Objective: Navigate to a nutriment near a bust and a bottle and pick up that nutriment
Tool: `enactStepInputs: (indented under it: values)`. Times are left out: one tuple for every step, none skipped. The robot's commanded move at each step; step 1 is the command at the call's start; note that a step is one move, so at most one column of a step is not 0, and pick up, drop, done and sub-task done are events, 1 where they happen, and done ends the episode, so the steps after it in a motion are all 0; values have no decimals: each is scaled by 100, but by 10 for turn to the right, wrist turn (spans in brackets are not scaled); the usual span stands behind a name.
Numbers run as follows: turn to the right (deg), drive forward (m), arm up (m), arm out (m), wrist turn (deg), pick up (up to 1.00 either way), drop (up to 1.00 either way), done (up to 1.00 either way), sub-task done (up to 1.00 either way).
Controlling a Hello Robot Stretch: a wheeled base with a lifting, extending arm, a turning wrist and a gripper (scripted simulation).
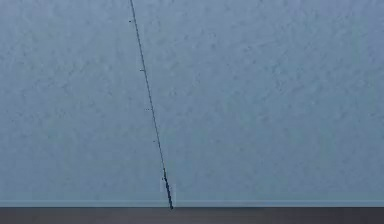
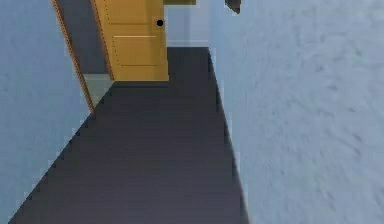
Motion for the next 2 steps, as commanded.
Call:
enactStepInputs:
  values:
    - [0,5,0,0,0,0,0,0,0]
    - [450,0,0,0,0,0,0,0,0]
